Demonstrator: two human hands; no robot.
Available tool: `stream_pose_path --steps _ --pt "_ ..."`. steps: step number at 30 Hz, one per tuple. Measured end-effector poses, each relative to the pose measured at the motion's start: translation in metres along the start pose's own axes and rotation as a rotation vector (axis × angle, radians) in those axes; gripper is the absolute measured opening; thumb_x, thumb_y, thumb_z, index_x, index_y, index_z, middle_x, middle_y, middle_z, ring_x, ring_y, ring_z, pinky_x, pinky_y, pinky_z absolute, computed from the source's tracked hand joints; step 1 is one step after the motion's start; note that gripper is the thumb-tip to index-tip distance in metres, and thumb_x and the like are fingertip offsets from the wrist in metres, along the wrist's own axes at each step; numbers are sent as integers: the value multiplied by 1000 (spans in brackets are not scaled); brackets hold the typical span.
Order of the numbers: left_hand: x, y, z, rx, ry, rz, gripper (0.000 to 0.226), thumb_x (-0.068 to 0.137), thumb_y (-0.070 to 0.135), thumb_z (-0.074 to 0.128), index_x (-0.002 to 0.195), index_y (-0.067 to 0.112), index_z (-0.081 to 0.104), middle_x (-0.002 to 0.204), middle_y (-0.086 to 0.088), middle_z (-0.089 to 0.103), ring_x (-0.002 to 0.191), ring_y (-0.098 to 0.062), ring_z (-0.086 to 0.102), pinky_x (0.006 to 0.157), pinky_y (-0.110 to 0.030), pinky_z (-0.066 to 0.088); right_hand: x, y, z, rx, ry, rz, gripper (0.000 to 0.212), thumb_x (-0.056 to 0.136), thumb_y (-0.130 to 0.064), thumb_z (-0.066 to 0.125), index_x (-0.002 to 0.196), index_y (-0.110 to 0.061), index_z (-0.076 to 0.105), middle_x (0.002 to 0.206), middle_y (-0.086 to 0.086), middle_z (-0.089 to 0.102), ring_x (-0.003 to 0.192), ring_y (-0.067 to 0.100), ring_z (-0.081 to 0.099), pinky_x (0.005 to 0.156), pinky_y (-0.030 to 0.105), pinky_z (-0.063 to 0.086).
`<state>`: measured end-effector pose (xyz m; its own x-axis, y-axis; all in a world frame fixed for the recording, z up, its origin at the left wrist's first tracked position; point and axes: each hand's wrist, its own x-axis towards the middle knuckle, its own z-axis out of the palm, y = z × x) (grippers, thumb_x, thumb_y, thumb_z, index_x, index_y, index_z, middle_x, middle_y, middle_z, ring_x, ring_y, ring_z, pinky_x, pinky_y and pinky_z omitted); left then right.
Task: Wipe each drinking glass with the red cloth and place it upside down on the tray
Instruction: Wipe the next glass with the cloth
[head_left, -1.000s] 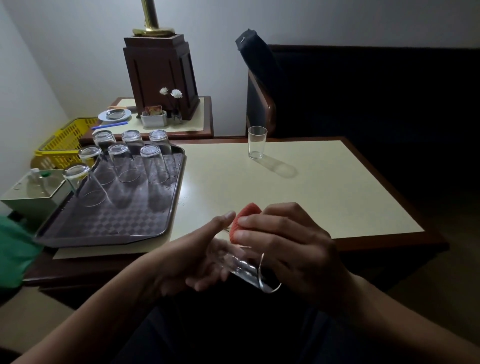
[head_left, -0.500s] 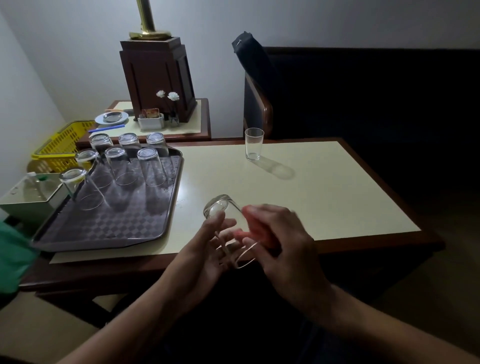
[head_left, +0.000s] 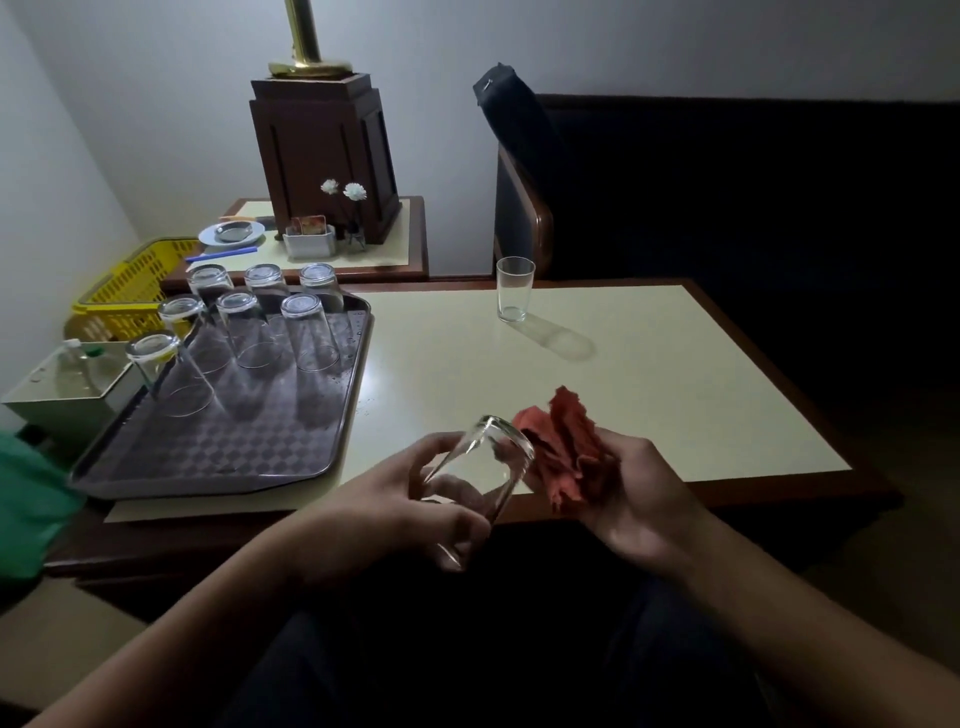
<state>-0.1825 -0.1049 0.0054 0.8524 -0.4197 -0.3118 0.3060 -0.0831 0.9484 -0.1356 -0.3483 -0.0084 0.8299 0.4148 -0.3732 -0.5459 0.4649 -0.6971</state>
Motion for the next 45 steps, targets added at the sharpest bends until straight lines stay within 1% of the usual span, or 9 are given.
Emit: stream_pose_path --steps 4,11,17,23,32,36,40,43,45 --pt "-5 9 -7 349 196 113 61 64 38 93 114 29 60 116 2 73 94 -28 74 80 -42 62 -2 16 2 -165 -145 114 53 112 -44 38 140 -8 67 132 17 73 121 32 72 103 52 58" --pt "7 10 0 -282 403 42 63 77 61 66 106 5 62 88 -13 65 56 -23 54 57 -33 38 -21 21 5 -997 -226 -518 41 109 -35 45 147 -28 59 138 -2 71 119 16 71 96 34 57" --pt "7 7 -1 -64 374 104 68 78 71 65 108 10 64 97 -10 65 59 -19 55 54 -31 39 -20 16 23 -395 -209 -281 45 113 -37 41 141 -11 63 133 21 72 127 40 68 108 54 54" --pt "6 2 13 -231 305 -59 81 72 80 64 107 8 76 83 -14 67 70 -27 58 69 -36 44 -27 18 19 -1543 -225 -936 70 86 -40 87 148 -24 60 146 -12 64 137 7 57 112 31 50" --pt "-4 7 26 168 332 395 35 91 45 61 109 15 58 75 4 64 66 -11 64 60 -29 54 -26 14 27 -455 -213 162 47 98 -57 61 131 -26 71 132 10 75 126 33 70 105 61 53" --pt "4 2 20 36 450 278 57 74 78 65 91 24 65 86 -5 64 68 -24 59 67 -44 47 -31 17 19 -1125 -163 -411 46 89 -49 81 128 -32 66 114 -8 77 102 6 73 95 36 60" --pt "5 3 21 -216 361 21 73 87 73 62 106 3 69 92 -19 64 78 -33 57 74 -43 43 -27 27 9 -1580 -269 -1041 76 91 -33 85 157 -24 48 155 2 53 142 14 54 112 30 50" --pt "4 4 20 -228 341 32 66 86 71 64 101 7 66 88 -17 62 68 -28 56 67 -39 43 -22 35 7 -1500 -203 -1114 66 87 -27 87 146 -21 60 149 4 57 139 18 56 112 31 49" --pt "3 5 22 -70 417 192 64 79 75 64 100 14 62 85 -13 60 68 -22 57 64 -35 46 -24 31 16 -1125 -129 -803 56 82 -32 88 133 -29 67 132 -2 70 123 18 68 100 30 56"
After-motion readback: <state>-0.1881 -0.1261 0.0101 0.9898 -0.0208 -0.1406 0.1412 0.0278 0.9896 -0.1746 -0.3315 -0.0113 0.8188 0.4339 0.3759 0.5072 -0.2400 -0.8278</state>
